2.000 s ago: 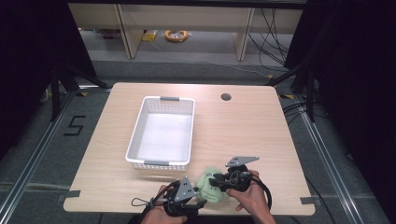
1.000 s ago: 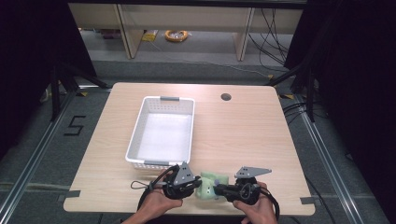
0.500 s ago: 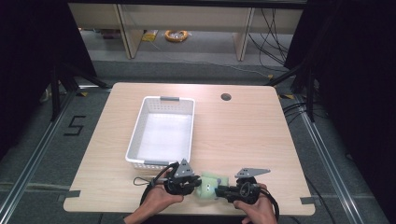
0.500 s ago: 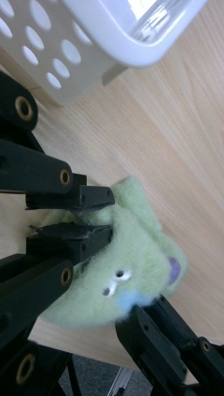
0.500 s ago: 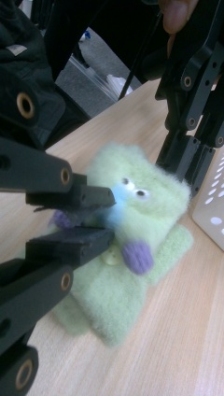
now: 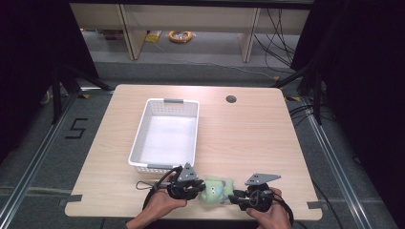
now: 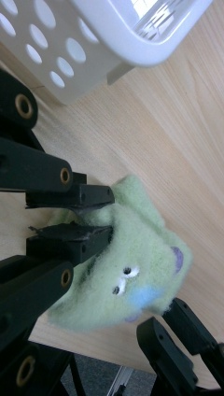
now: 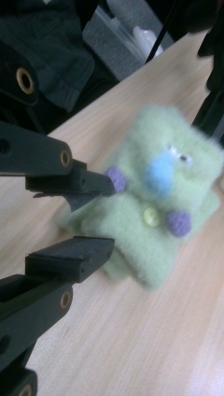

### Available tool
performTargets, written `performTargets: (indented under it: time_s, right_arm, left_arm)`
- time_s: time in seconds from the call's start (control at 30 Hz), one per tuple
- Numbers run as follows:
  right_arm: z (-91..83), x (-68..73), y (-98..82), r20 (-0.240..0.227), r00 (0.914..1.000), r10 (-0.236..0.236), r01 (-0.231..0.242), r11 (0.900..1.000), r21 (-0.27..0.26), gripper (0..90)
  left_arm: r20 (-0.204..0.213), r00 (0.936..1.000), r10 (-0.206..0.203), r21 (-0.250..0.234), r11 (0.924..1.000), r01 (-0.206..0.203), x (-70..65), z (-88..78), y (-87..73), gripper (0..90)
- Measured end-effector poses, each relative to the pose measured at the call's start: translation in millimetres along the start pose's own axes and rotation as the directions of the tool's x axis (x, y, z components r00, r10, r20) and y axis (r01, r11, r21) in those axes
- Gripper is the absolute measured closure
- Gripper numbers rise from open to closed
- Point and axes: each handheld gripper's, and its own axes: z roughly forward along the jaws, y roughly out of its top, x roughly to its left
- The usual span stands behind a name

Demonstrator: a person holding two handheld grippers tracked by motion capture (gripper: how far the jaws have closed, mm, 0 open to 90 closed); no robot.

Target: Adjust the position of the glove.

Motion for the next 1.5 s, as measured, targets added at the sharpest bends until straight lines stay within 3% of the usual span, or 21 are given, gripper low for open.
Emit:
performTargets:
  time_s: [0.1, 0.13, 0.2, 0.27, 0.4, 0.5, 0.57, 0.7, 0.77, 0.87, 0.93, 1.0, 1.03, 1.07, 1.1, 1.13, 1.2, 1.23, 1.3, 1.33, 1.5]
  right_arm:
    - [4.4, -2.1, -1.5, 0.001, 1.0, 0.003, -0.003, 1.0, 0.006, 74.4]
    - [3.6, -2.4, -0.9, -0.005, 0.9996, -0.027, 0.027, 1.0, 0.013, 82.4]
    - [2.5, -0.9, 0.3, -0.011, 0.999, -0.044, 0.044, 0.999, -0.005, 85.9]
    - [-0.8, -0.7, 1.6, -0.011, 0.9978, -0.065, 0.066, 0.998, 0.012, 86.5]
    - [-13.9, 8.6, 0.9, -0.062, 0.9959, -0.066, 0.067, 0.998, 0.007, 86.9]
    - [-12.5, 8.2, -3.6, -0.058, 0.9955, -0.074, 0.075, 0.997, 0.004, 86.9]
    - [-7.6, 7.0, -8.2, -0.077, 0.9958, -0.05, 0.053, 0.998, 0.03, 86.8]
    - [-3.1, 3.6, -10.3, -0.079, 0.9965, -0.028, 0.032, 0.998, 0.049, 81.5]
    - [-4.6, 2.1, -10.3, -0.079, 0.9966, -0.023, 0.027, 0.998, 0.052, 73.8]
    - [-15.1, -1.6, -6.1, -0.085, 0.9964, 0.001, -0.001, 1.0, -0.007, 63.8]
    - [-19.6, -2.4, -3.5, -0.085, 0.9961, 0.024, -0.027, 0.999, -0.039, 58.5]
    - [-21.8, -3.2, -2.1, -0.064, 0.9972, 0.039, -0.042, 0.998, -0.046, 56.7]
    - [-22.2, -7.3, -0.7, -0.049, 0.9987, 0.016, -0.019, 0.998, -0.063, 55.0]
    - [-21.4, -8.6, 0.3, -0.06, 0.9974, 0.04, -0.044, 0.996, -0.073, 52.9]
    - [-19.4, -13.1, 1.7, -0.051, 0.9982, 0.032, -0.037, 0.996, -0.087, 52.0]
    - [-15.3, -16.0, 4.3, -0.063, 0.9956, 0.069, -0.074, 0.994, -0.081, 50.0]
    - [-11.4, -18.3, 7.2, -0.066, 0.9936, 0.091, -0.095, 0.994, -0.055, 50.0]
    - [-8.0, -22.1, 8.6, -0.073, 0.9956, 0.058, -0.063, 0.996, -0.067, 50.0]
    - [-6.0, -22.1, 10.0, -0.075, 0.9949, 0.068, -0.072, 0.996, -0.055, 50.0]
    - [-3.4, -23.1, 11.6, -0.08, 0.9948, 0.063, -0.067, 0.997, -0.049, 49.9]
    - [9.1, -24.9, 16.1, -0.085, 0.995, 0.053, -0.054, 0.998, -0.014, 49.4]
  left_arm:
    - [0.006, 0.9998, -0.017, -0.011, 0.9998, 0.017, -0.9, 1.4, -0.1, 79.6]
    - [0.0, 0.9999, -0.015, -0.007, 0.9999, 0.015, -1.1, 1.2, 0.3, 79.8]
    - [0.003, 0.9997, -0.025, -0.021, 0.9995, 0.025, -2.1, -0.1, 1.0, 80.5]
    - [0.007, 1.0, -0.007, -0.009, 0.9999, 0.007, -1.4, -1.8, 1.8, 80.8]
    - [0.015, 0.9997, -0.02, -0.026, 0.9995, 0.021, -0.5, -5.6, 4.6, 80.9]
    - [0.02, 0.9997, -0.016, -0.016, 0.9997, 0.017, 0.0, -3.4, 4.0, 80.5]
    - [0.018, 0.999, -0.04, -0.015, 0.9991, 0.04, -1.5, 1.7, 1.5, 79.7]
    - [0.03, 0.9965, -0.078, -0.024, 0.9966, 0.079, 1.1, 0.4, 0.8, 71.8]
    - [0.04, 0.994, -0.102, -0.033, 0.9941, 0.104, 3.4, -3.5, 0.4, 67.1]
    - [0.048, 0.9859, -0.161, -0.046, 0.9856, 0.163, 4.6, -12.2, -3.1, 61.2]
    - [0.035, 0.9854, -0.167, -0.041, 0.9849, 0.168, 4.3, -15.0, -3.4, 58.4]
    - [0.043, 0.981, -0.189, -0.054, 0.9801, 0.191, 2.2, -18.0, -2.6, 56.7]
    - [0.048, 0.9765, -0.21, -0.06, 0.9752, 0.213, 0.3, -18.9, -2.4, 55.0]
    - [0.053, 0.9732, -0.224, -0.061, 0.972, 0.227, -1.8, -19.9, -2.3, 53.8]
    - [0.048, 0.974, -0.221, -0.056, 0.973, 0.224, -3.4, -20.1, -2.7, 53.2]
    - [0.043, 0.9738, -0.223, -0.048, 0.9732, 0.225, -5.1, -17.6, -3.9, 52.1]
    - [0.036, 0.9706, -0.238, -0.032, 0.9705, 0.239, -4.9, -13.4, -6.2, 52.0]
    - [0.036, 0.9706, -0.238, -0.032, 0.9705, 0.239, -4.9, -13.4, -6.2, 52.2]
    - [0.038, 0.9708, -0.237, -0.003, 0.9715, 0.237, -2.2, -10.4, -8.0, 52.8]
    - [0.037, 0.9659, -0.256, -0.012, 0.9664, 0.257, -2.7, -8.3, -8.5, 52.9]
    - [0.046, 0.9578, -0.284, 0.011, 0.9589, 0.284, -1.8, -2.6, -10.7, 53.3]
